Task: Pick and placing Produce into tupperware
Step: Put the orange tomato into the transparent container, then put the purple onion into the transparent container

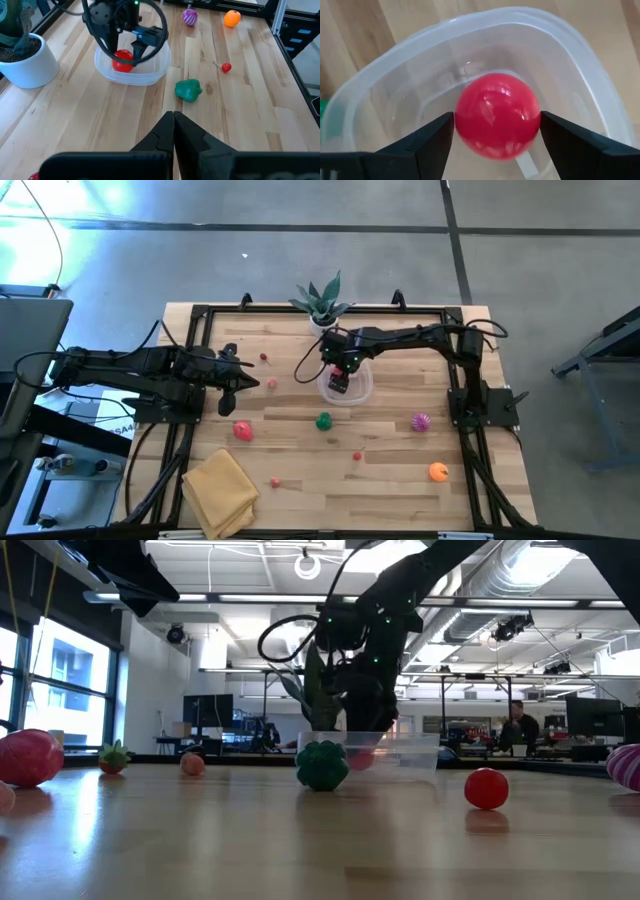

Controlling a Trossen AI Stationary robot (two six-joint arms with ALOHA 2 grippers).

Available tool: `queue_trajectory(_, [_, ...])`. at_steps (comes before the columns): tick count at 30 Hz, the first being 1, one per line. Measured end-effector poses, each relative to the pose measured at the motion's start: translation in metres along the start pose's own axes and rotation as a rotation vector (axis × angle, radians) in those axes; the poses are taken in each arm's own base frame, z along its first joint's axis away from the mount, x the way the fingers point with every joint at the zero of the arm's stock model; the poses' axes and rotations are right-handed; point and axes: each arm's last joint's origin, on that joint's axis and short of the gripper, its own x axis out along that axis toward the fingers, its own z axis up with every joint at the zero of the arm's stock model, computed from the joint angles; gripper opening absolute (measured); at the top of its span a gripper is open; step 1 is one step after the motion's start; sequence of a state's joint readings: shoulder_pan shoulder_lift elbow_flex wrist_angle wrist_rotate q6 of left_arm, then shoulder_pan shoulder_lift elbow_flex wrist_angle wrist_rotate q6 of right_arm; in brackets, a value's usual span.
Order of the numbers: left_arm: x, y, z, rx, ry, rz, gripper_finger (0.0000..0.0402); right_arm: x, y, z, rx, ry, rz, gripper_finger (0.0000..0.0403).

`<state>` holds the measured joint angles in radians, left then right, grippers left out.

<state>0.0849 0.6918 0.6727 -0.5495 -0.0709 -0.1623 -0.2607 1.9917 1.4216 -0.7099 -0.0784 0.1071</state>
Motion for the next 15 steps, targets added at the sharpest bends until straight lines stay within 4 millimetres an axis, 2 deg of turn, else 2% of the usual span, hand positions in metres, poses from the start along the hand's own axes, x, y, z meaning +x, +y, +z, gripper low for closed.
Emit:
queue_trajectory(8, [0.0,0.0,0.0,0.0,0.0,0.0,0.0001,-0.04,0.003,-0.009,0.024,0.007,-0.012,0.0284])
queue_trajectory(15, [0.0,0.0,0.0,0.0,-0.001,0.0,0.0001,-0.1,0.016,-0.041,0.07,0.086,-0.093,0.0284])
